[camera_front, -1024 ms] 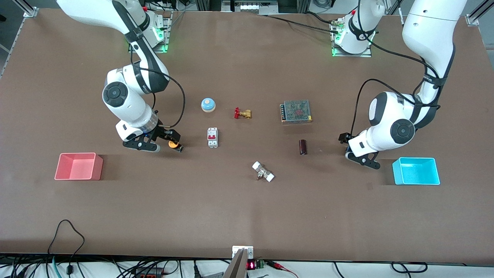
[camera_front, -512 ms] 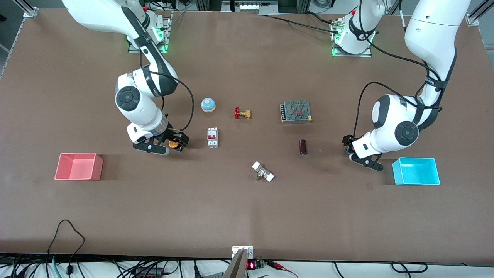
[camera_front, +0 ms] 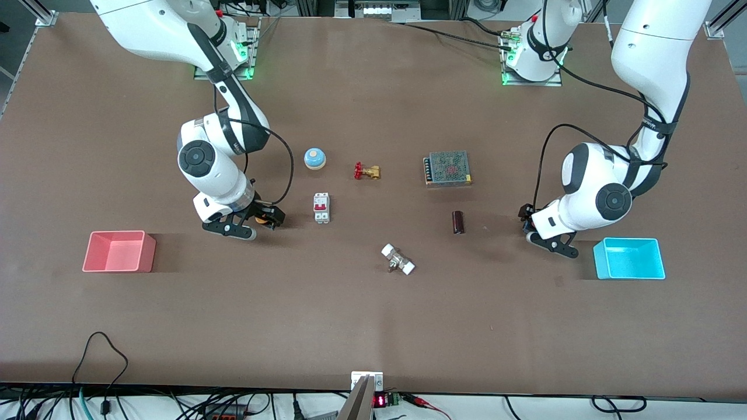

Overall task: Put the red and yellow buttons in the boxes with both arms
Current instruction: 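Close the right gripper on the yellow button while the left gripper grasps the red, then carry the yellow button to the pink box while the left gripper carries red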

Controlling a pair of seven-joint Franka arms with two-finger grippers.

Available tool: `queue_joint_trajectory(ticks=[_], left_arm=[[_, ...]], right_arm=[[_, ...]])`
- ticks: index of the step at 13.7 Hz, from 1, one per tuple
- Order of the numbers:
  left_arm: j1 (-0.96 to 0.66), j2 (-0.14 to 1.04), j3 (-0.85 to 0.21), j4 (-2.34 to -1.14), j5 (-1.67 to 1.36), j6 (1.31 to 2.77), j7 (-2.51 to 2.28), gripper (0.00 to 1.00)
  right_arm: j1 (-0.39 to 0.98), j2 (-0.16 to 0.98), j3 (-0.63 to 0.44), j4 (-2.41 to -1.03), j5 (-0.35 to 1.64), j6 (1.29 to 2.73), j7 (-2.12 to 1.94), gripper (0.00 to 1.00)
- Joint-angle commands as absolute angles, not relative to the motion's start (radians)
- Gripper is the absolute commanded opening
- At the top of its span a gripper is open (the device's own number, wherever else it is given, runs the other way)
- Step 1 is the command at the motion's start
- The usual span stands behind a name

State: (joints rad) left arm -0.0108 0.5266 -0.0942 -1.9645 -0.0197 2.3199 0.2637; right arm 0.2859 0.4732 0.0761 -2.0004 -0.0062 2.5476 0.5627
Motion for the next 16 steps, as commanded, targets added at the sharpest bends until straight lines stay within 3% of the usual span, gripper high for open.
queue_joint_trajectory(ticks=[1, 5, 8, 11, 16], left_arm=[[-0.009, 0.538, -0.097, -1.962, -0.095, 2.332, 0.273, 0.67], [-0.011, 0.532, -0.097, -1.959, -0.110, 2.332, 0.270, 0.44], [-0.011, 0.525, -0.097, -1.954, -0.109, 2.332, 0.270, 0.31], [0.006, 0.425, -0.068, -1.927, -0.095, 2.315, 0.279, 0.28], [0.170, 0.370, -0.032, -1.896, -0.042, 2.316, 0.285, 0.27]], right_arm=[[0.282, 0.497, 0.080, -1.985, -0.026, 2.566, 0.594, 1.00], [0.284, 0.509, 0.080, -1.985, -0.031, 2.586, 0.620, 0.99], [0.282, 0.512, 0.080, -1.985, -0.032, 2.588, 0.620, 0.90], [0.282, 0.515, 0.080, -1.985, -0.047, 2.588, 0.620, 0.75], [0.281, 0.518, 0.080, -1.985, -0.055, 2.588, 0.612, 0.35]])
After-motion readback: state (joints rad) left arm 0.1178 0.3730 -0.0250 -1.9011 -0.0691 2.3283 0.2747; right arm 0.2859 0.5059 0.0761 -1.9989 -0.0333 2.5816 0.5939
